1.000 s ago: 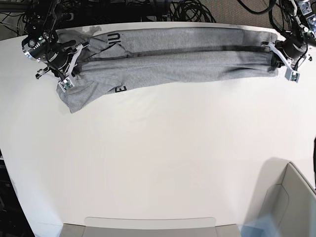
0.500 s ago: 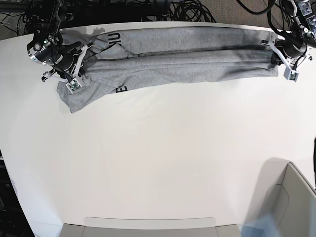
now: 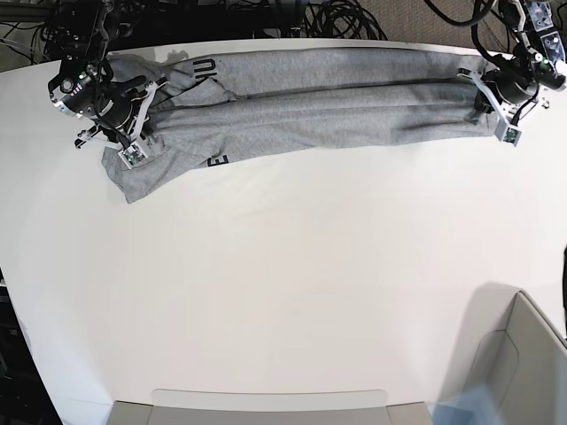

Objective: Fold the T-shirt properly
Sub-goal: 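Lay the folded hem down and open both grippers, then grasp the strip's end with the left gripper, right gripper holding the other end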

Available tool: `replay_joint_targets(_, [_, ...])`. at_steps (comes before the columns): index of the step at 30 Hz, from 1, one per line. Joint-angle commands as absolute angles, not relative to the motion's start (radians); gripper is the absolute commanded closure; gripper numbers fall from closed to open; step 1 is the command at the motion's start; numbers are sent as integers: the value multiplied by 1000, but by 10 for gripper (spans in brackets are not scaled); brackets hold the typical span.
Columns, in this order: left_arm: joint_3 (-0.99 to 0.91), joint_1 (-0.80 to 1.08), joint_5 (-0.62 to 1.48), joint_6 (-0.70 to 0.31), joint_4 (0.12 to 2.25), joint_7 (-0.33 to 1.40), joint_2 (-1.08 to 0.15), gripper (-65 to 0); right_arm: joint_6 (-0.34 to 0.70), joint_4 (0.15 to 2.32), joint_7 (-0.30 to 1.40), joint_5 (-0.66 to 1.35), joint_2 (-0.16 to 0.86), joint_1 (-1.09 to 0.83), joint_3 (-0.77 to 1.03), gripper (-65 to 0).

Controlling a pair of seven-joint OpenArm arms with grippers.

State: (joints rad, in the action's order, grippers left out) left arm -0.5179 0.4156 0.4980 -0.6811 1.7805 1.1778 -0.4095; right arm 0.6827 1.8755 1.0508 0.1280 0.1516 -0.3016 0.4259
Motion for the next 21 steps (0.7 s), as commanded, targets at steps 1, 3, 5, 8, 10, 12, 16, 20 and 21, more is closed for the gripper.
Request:
replay_joint_targets(1, [-529,415,489,-677,1791,1173,-423,-330,698,1893,1043,125,163,-295,429,0])
replay_joint_targets(3, [-529,414,441,-677,1791,1208,-421,-329,698,1893,1043,125,163,-298,429,0])
replay_joint_targets(5, [-527,410,392,-682,1791,1214,-395,-328,698,1893,1043,125,163,-302,429,0])
replay_joint_targets(8, [-526,409,326,-687,1794,1214,-364,-328,698,1896,1044,125,163,-312,429,0])
replay_joint_targets(10, [-522,409,318,-687,1794,1214,-355,-328,698,1899,1050,125,163,-317,430,0])
replay_joint_targets(12, [-524,409,318,-687,1794,1214,-351,-328,698,1899,1050,101,162,-326,430,-48])
replay_joint_targets(16, [-527,409,318,-687,1794,1214,-351,-328,698,1919,1046,28,156,-338,430,-194])
replay_joint_targets(20, [-527,409,318,-687,1794,1214,-351,-328,698,2000,1049,27,157,-361,438,-220])
replay_joint_targets(21, [-524,409,318,-687,1794,1214,-351,-328,698,2023,1049,27,156,-367,437,-220])
